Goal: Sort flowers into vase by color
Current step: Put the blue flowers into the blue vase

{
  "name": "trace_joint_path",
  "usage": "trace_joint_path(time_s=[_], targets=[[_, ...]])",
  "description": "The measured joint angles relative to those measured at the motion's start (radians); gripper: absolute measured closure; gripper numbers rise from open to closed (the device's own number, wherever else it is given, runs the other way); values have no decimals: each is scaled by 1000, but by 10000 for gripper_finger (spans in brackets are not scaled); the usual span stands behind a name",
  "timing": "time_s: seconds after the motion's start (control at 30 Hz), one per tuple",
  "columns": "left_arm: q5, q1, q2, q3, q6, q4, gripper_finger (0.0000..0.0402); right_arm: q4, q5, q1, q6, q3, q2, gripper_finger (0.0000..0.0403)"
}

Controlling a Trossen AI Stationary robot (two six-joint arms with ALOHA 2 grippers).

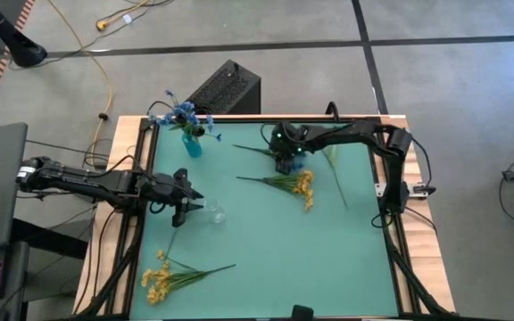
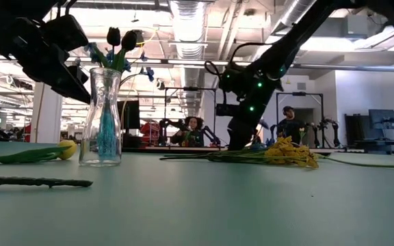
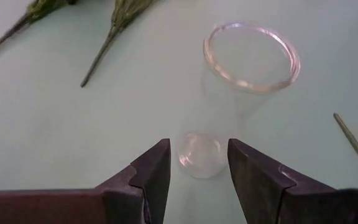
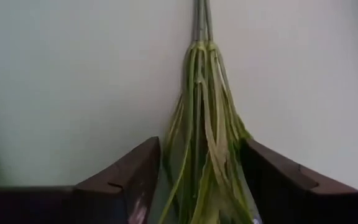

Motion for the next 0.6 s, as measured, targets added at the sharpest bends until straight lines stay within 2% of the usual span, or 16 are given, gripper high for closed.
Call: trace_joint_path(time_s=[0.1,0.27,0.3,0.4,0.5,0.6], targets=[[4,0,0,0,-3,-13,254,-69,-1,1,2,31,7,224],[5,0,0,0,-6,-25,254,-213,10,3,-2,108,11,358],[7,0,0,0,-6,-26,254,-235,13,5,-11,127,12,371],[32,0,-1,0,-7,-33,254,-295,101,32,-55,179,12,371],[72,0,-7,14,-9,-83,254,-384,238,79,-103,237,12,366],[71,0,-13,52,-25,-144,254,-461,381,134,-155,292,11,368]])
